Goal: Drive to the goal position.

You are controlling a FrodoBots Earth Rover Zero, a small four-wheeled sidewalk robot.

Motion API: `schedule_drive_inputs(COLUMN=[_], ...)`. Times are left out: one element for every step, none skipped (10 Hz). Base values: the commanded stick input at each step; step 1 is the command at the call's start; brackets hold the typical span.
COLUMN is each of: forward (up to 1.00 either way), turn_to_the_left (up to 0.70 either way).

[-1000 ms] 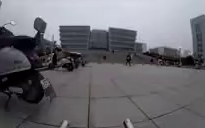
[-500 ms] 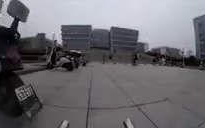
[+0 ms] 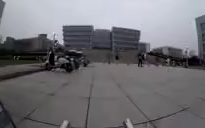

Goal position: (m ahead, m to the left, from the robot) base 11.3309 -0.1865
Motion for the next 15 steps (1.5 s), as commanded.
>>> schedule_drive_inputs(forward=[0.84,0.84,0.84,0.84,0.84,0.84,0.84,0.84,0.84,0.84,0.84,0.84,0.84,0.84,0.84], turn_to_the_left=[-0.02,-0.02,-0.02,-0.02,-0.02,-0.02,-0.02,-0.02,-0.02,-0.02,-0.02,-0.02,-0.02,-0.02,-0.09])
